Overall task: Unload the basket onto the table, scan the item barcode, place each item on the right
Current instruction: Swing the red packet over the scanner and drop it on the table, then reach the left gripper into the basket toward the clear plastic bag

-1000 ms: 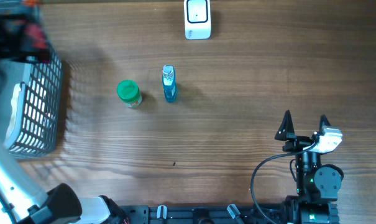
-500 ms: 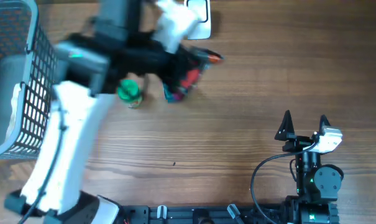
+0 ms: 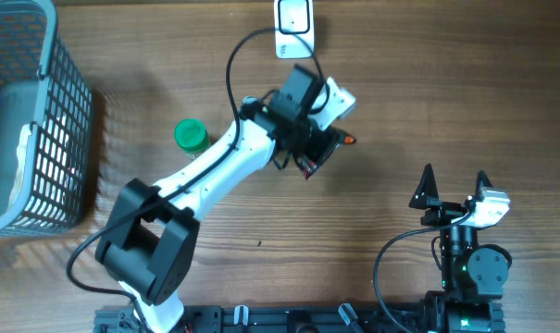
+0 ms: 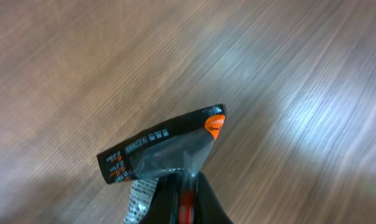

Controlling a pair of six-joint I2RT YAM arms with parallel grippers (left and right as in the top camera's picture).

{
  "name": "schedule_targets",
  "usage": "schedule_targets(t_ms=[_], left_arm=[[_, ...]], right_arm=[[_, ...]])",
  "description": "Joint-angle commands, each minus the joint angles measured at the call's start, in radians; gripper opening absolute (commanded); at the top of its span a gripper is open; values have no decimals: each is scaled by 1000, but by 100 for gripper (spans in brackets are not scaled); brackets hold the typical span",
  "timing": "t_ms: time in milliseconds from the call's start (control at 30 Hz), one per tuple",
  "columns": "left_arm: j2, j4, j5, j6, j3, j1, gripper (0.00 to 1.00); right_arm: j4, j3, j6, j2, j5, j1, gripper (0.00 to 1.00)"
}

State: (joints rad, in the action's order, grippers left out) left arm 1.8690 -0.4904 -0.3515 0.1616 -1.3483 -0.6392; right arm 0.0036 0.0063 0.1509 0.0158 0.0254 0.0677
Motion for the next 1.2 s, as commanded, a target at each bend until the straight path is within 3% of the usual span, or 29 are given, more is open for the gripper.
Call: schedule_targets(t_ms=[0, 167, 200, 233, 267, 367, 500, 600, 800, 900, 967, 1100, 1167], left_arm=[[16, 93, 42, -48, 140, -14, 4], [17, 113, 92, -66, 223, -16, 4], [17, 109, 100, -66, 225, -16, 9], [16, 106, 99, -66, 224, -16, 26], [2, 106, 99, -66, 224, -16, 100], [-49, 91, 99, -74, 220, -16, 100], [-227, -60, 100, -74, 119, -26, 100], [-392, -219, 140, -169, -45, -21, 100], [-540, -521, 206, -170, -486, 114, 100], [-548, -609, 293, -179, -754, 339, 100], [-541, -635, 310, -178, -864, 566, 100], [-492, -660, 143, -160, -882, 1027, 100], [-430, -662, 61, -225, -882, 1178, 100]], right_arm=[[3, -1, -19, -2, -16, -3, 100], [3, -1, -19, -2, -16, -3, 100], [3, -1, -19, -2, -16, -3, 100], [3, -1, -19, -2, -17, -3, 100], [3, -1, -19, -2, -16, -3, 100], [3, -1, -19, -2, -16, -3, 100], [3, -1, -19, -2, -16, -3, 100], [3, -1, -20, -2, -16, -3, 100], [3, -1, -19, -2, -16, -3, 100], [3, -1, -19, -2, -16, -3, 100], [3, -1, -19, -2, -16, -3, 100], [3, -1, -19, -2, -16, -3, 100], [3, -1, -19, -2, -16, -3, 100]])
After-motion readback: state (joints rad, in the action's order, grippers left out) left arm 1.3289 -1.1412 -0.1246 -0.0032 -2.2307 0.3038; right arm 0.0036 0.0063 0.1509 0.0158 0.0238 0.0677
